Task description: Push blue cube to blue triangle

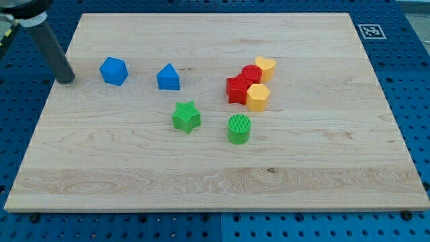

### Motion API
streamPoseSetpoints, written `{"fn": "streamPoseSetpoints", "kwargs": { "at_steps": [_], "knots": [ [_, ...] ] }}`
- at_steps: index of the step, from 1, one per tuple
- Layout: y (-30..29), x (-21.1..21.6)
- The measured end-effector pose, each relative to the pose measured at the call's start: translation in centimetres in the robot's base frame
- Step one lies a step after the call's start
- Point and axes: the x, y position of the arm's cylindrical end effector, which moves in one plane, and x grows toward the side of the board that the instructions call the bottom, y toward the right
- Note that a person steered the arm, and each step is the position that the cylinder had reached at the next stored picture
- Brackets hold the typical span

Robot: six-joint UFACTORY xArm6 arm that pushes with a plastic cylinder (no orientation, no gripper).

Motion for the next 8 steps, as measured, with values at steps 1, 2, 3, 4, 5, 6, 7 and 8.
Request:
{"fn": "streamPoseSetpoints", "kwargs": {
  "at_steps": [1, 2, 3, 4, 5, 6, 7, 8],
  "knots": [
    [6.5, -2.0],
    [12.8, -2.2],
    [13.7, -2.7],
    [12.9, -4.5],
    [12.9, -4.6],
    [13.7, -2.7],
    [18.1, 0.3],
    [22.5, 2.1]
  ]
}}
